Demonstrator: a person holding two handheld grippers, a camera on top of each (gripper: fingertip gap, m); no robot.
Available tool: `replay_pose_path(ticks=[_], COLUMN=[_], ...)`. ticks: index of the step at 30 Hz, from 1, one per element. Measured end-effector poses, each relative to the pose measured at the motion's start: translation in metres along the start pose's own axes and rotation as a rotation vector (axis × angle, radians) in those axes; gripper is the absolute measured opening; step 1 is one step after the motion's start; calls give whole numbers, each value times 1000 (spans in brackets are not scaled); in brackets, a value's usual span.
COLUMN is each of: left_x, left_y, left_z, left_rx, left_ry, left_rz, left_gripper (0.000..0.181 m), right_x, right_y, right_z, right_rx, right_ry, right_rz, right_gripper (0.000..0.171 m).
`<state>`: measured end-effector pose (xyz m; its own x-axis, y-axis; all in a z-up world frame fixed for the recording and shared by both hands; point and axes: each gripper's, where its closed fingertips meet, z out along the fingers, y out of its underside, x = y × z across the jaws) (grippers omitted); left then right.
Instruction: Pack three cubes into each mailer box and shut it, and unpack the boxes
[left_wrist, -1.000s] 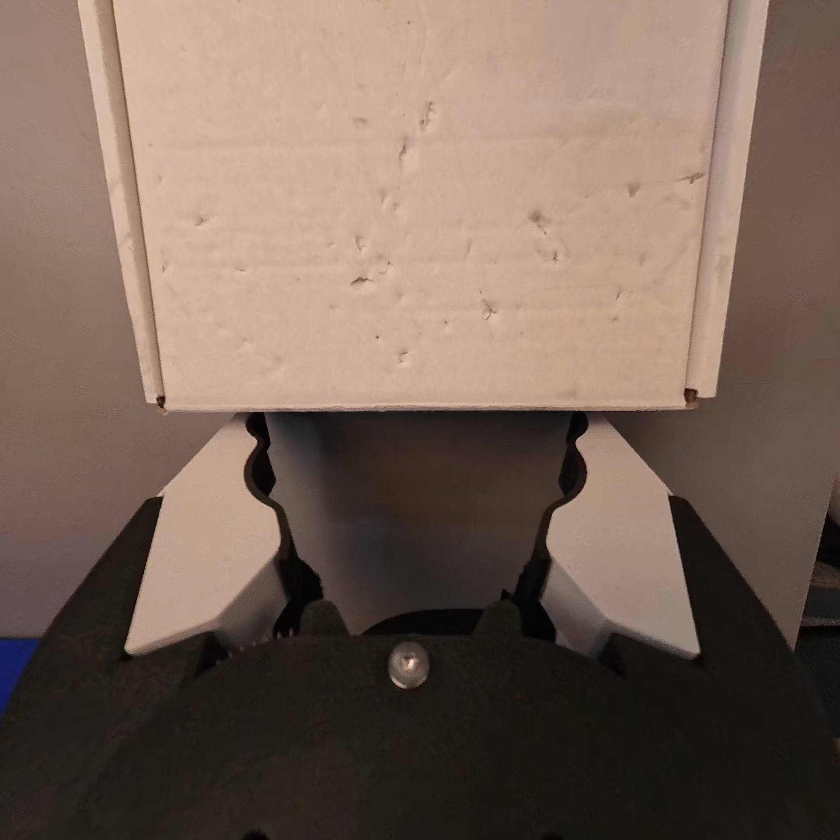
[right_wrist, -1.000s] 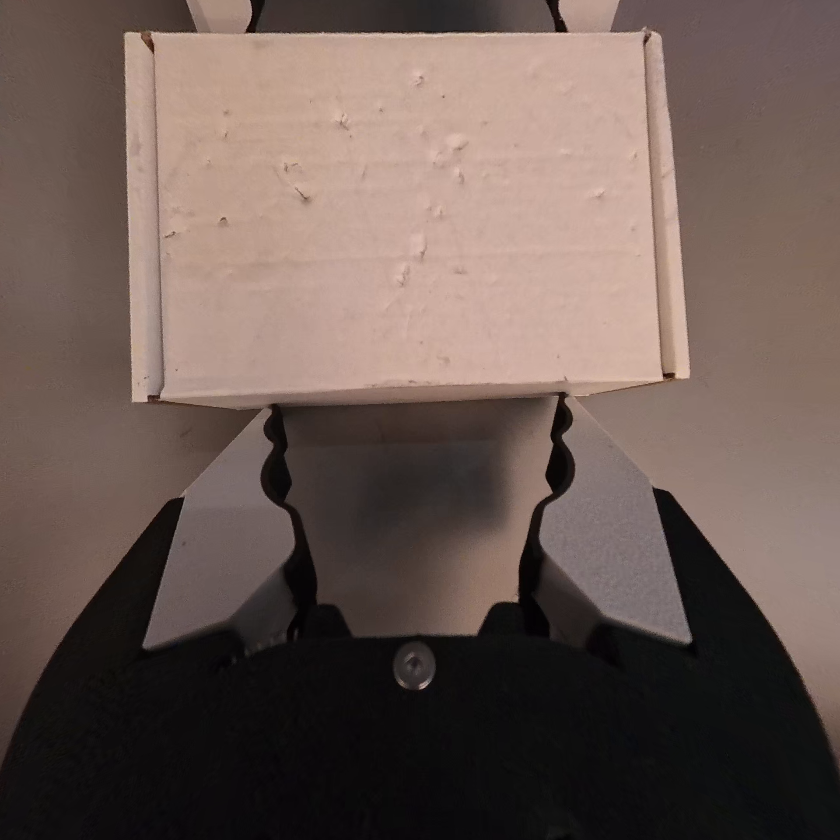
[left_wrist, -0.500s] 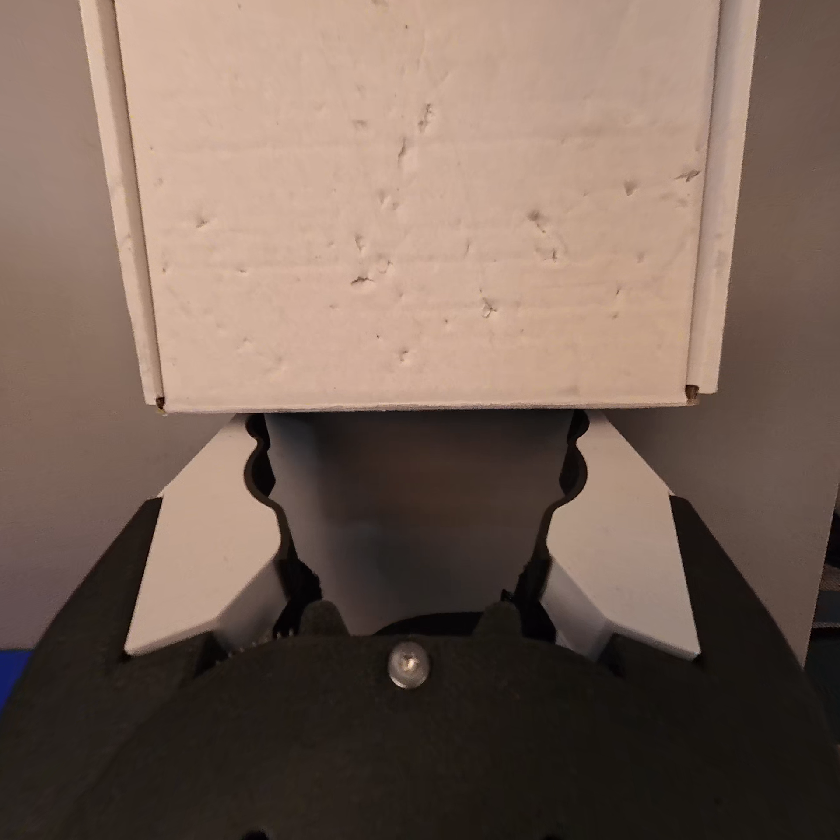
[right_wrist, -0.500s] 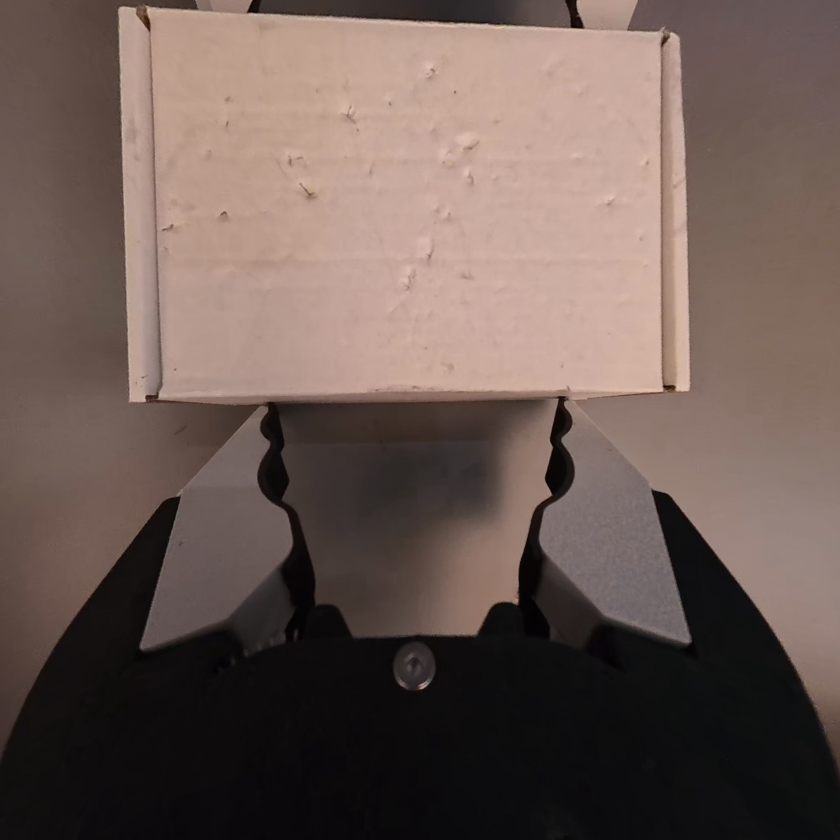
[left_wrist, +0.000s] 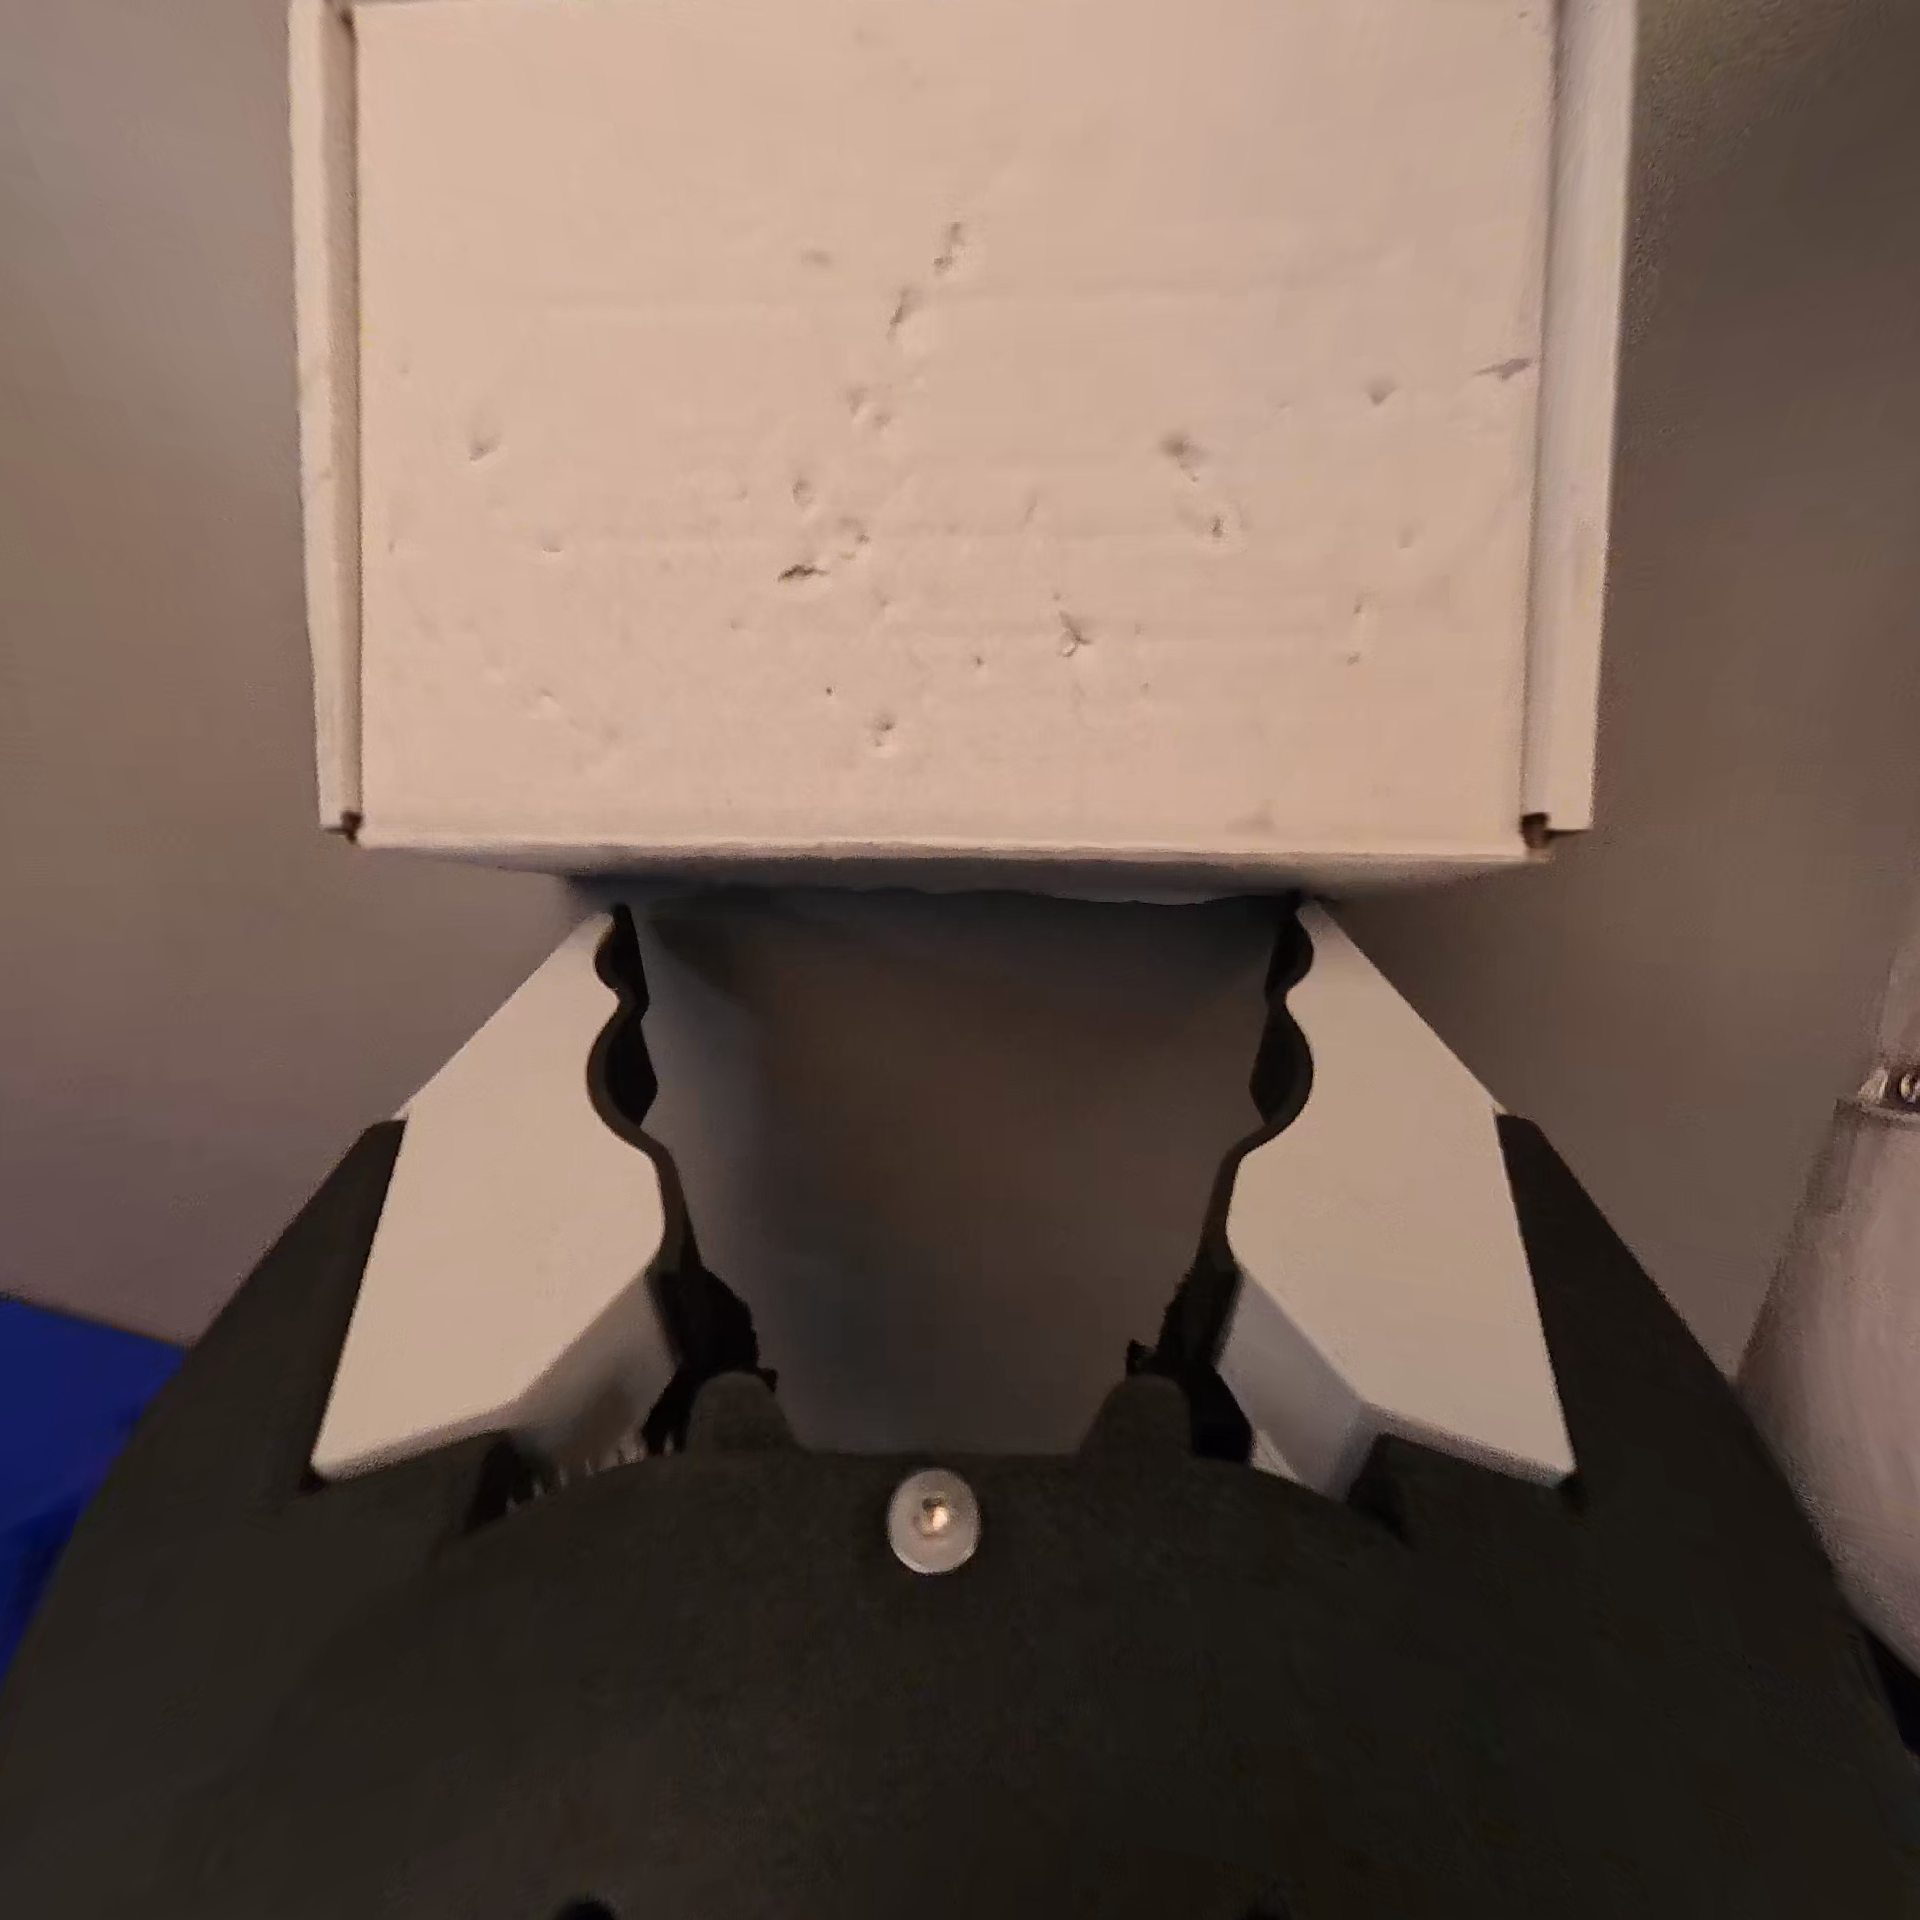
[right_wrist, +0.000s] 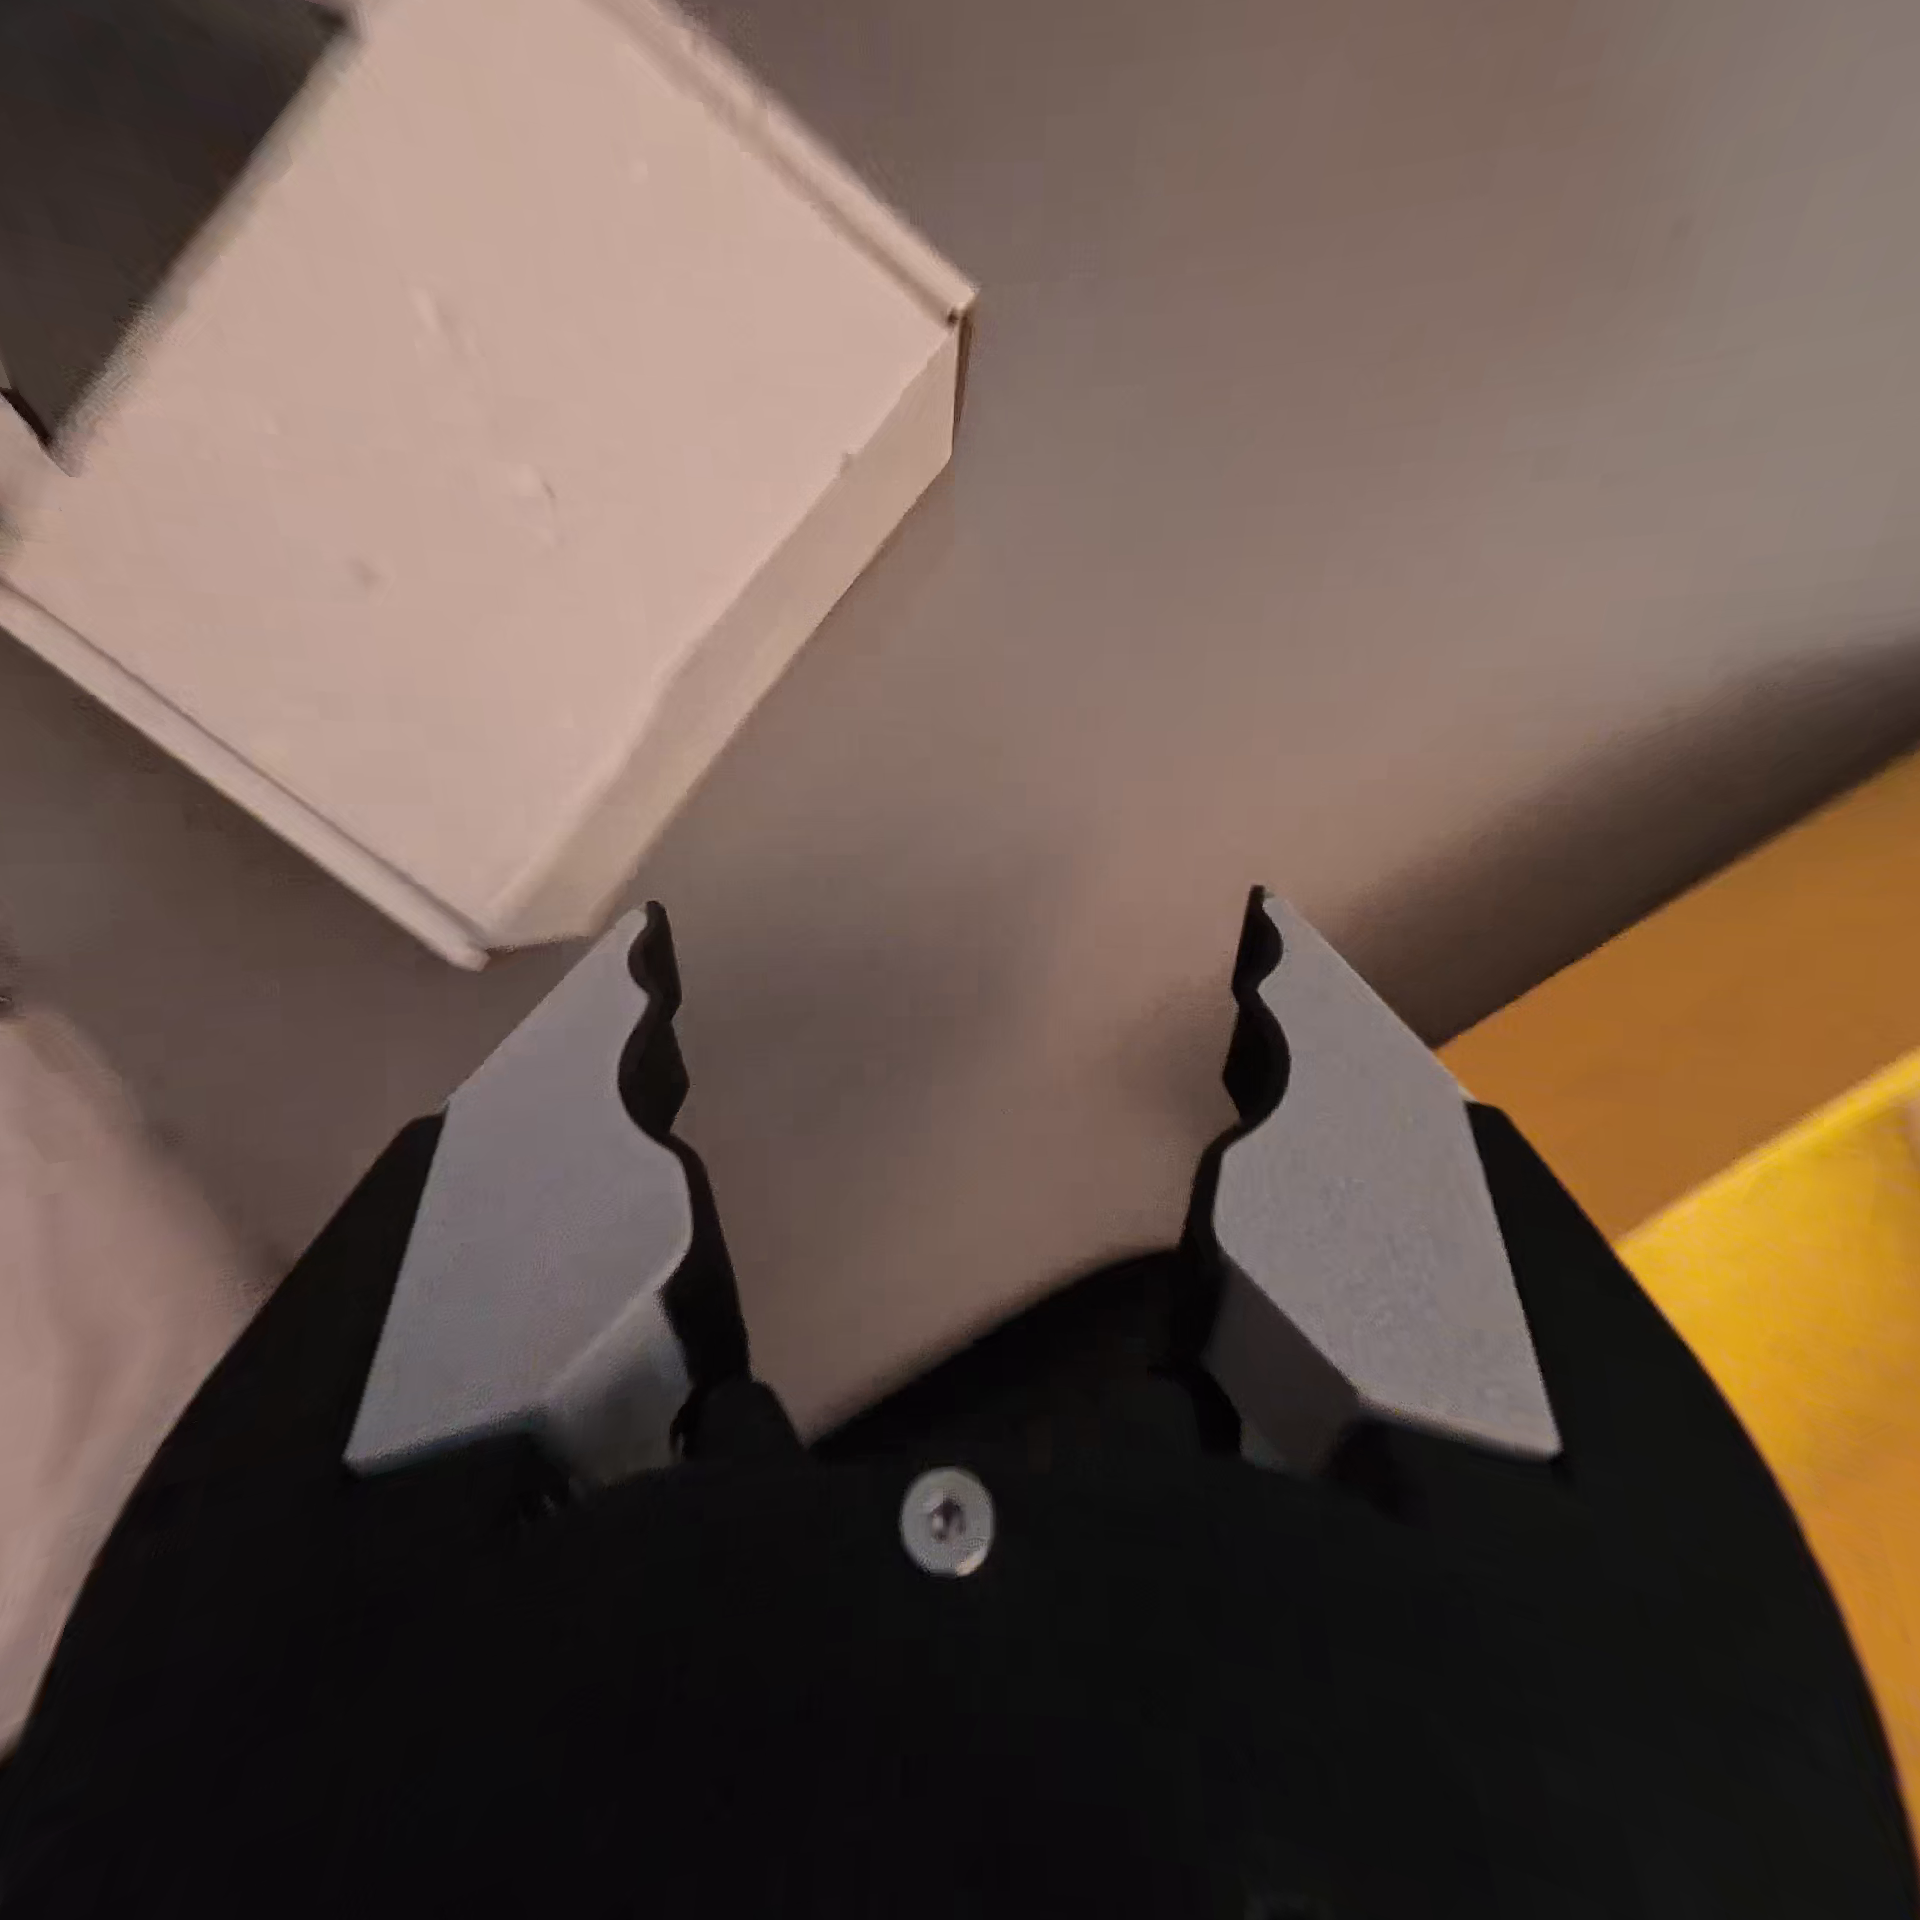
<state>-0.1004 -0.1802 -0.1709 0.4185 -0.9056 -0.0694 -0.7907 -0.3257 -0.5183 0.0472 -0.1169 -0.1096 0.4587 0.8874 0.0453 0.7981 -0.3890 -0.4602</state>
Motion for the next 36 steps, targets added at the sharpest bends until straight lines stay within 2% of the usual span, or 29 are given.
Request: replay_pose_path(ticks=[3, 5, 8, 10, 13, 17, 20, 23, 28, 36], left_x=[11, 18, 20, 15, 11, -2, -2, -2, 2, 12], left_y=[-9, -15, -19, -17, -12, -8, -3, 8, 19, 7], left_z=[2, 3, -4, -17, -44, -83, -102, -108, -103, -97], left_rx=[-6, -12, 19, 78, 232, 480, 589, 586, 512, 509], left_ry=[-40, -50, -78, -111, -102, -90, -36, -48, -100, -64], left_rz=[-43, -68, -119, -179, -291, -416, -467, -472, -421, -390], left_gripper=[118, 119, 120, 119, 113, 100, 93, 89, 88, 87], right_x=[-28, -47, -54, -64, -74, -73, -75, -79, -61, -40], right_y=[-33, -50, -52, -55, -58, -52, -43, -41, -23, -24], right_z=[-23, -19, 6, 24, 45, 65, 76, 77, 68, 58], right_rx=[150, 177, 78, 35, -32, -172, -278, -310, -395, -374], right_ry=[-83, -112, -19, -27, -17, 81, 91, 45, 64, 82], right_rz=[217, 264, 238, 271, 303, 300, 305, 330, 304, 398], right_gripper=[108, 114, 128, 134, 136, 140, 142, 136, 137, 136])
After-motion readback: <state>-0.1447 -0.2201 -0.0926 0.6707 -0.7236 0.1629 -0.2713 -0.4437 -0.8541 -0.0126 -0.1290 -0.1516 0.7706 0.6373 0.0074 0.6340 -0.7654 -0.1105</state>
